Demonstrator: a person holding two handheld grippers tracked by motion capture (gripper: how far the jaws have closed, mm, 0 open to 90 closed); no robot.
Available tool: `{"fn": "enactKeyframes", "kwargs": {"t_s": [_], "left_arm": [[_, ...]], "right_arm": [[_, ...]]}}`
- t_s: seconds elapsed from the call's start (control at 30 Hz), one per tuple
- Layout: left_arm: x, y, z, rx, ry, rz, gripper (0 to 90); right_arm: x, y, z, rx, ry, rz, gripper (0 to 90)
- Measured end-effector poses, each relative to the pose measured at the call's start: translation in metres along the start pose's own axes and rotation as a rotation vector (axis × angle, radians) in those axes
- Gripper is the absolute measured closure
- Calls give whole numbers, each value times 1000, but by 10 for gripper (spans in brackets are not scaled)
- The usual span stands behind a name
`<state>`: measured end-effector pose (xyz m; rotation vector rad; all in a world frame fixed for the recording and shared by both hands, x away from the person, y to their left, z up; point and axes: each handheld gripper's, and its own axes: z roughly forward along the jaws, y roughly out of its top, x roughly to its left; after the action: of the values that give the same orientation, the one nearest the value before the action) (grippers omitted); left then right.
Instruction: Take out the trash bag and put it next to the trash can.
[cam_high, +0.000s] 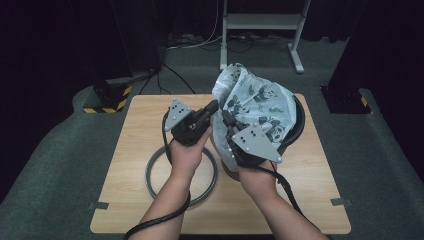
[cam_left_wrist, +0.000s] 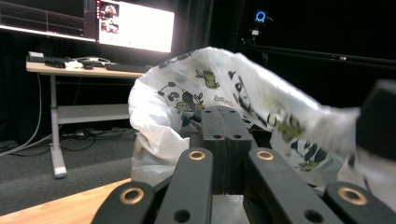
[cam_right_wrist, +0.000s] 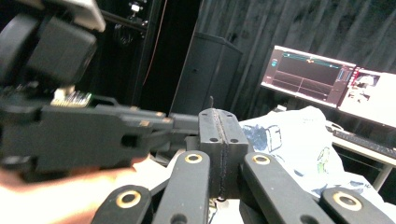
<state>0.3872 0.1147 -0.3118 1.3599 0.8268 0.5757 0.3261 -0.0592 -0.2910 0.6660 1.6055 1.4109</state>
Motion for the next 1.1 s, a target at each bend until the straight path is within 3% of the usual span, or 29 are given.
{"fn": "enactKeyframes", "kwargs": {"t_s": [0.3,0.47,0.53,0.6,0.7,0.77,0.83,0.93,1.1], "left_arm": [[1,10,-7,-22,7,-3,893],[0,15,-9,-25,-2,-6,808],[0,16,-7,-6,-2,-4,743],[0,18,-5,24,-5,-25,609],[1,19,-1,64,21,-28,463],[4,19,3,111,33,-64,352],[7,18,9,166,52,-100,295],[9,15,15,217,30,-113,302],[5,14,20,252,-19,-85,469]], "right_arm": [[12,-12,-4,40,40,-14,900],[18,-23,-6,64,46,-26,900],[20,-27,-6,78,51,-24,900],[22,-32,-6,88,53,-30,900],[24,-38,-5,97,49,-44,900],[25,-40,-5,101,51,-46,900],[25,-41,-5,100,52,-48,900],[25,-41,-4,100,54,-52,900],[25,-43,-5,104,57,-47,900]]}}
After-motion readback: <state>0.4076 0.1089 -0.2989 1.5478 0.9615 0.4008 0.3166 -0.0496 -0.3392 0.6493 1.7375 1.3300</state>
